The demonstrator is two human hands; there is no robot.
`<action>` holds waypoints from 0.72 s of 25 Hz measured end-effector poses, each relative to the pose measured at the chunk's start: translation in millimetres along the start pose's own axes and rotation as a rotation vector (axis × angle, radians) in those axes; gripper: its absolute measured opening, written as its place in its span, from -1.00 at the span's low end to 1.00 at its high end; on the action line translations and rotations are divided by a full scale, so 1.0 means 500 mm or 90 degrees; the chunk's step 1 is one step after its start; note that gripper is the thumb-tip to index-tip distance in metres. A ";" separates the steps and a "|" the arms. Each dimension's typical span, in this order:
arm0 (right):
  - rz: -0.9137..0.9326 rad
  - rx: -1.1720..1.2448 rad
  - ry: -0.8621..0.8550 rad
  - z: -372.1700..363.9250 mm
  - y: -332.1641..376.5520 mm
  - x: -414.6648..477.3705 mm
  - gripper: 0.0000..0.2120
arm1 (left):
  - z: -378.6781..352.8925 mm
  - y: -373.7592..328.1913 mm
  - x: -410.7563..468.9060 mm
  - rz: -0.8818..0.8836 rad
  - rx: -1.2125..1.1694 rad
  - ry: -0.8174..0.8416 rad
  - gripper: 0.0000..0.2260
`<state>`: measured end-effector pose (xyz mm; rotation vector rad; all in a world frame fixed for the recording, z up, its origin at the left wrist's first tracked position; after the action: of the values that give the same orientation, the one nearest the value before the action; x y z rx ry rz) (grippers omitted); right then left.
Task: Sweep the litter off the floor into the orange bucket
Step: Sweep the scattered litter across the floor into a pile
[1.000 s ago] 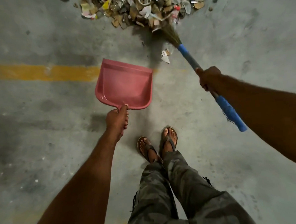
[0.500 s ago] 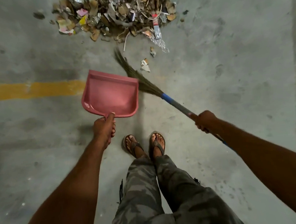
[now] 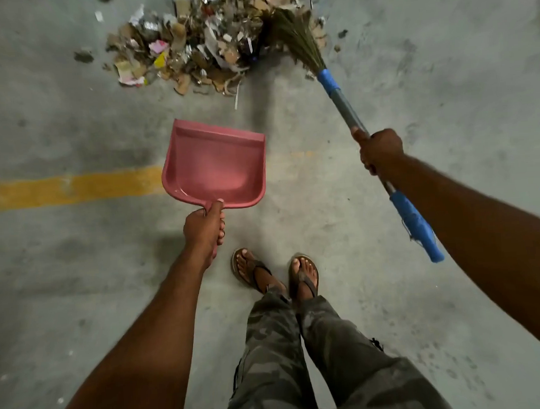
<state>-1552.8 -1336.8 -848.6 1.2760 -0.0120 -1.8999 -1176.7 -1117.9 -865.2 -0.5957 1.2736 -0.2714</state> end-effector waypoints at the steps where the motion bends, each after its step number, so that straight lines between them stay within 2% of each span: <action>1: 0.021 0.018 0.005 -0.007 0.015 -0.015 -0.42 | 0.008 -0.020 0.002 -0.001 -0.008 0.002 -0.67; 4: 0.047 0.017 0.041 -0.053 0.026 -0.082 -0.41 | 0.051 -0.063 0.001 -0.005 -0.011 -0.015 -0.67; 7: 0.065 -0.067 0.073 -0.125 0.015 -0.143 -0.32 | 0.104 -0.072 -0.001 -0.006 -0.023 -0.045 -0.67; 13: 0.051 -0.271 0.270 -0.362 0.050 -0.184 -0.29 | 0.256 0.052 -0.019 0.037 -0.027 -0.100 -0.67; 15: 0.054 -0.358 0.297 -0.409 0.097 -0.156 -0.32 | 0.303 0.092 -0.025 0.057 -0.026 -0.106 -0.67; 18: 0.003 -0.379 0.280 -0.449 0.171 -0.099 -0.42 | 0.361 0.128 -0.008 0.071 -0.073 -0.121 -0.70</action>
<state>-1319.3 -1269.2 -883.2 1.2272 0.7211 -1.4190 -1015.2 -1015.0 -867.1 -0.6314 1.1383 -0.0475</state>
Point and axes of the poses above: each hand's wrist, its own x-axis towards the middle knuckle, its own z-axis out of the back of the hand, y = z × x, the point moved 6 cm from there along x, towards the middle knuckle, and after that the axes turned 15 degrees about y, right-handed, at the moved point
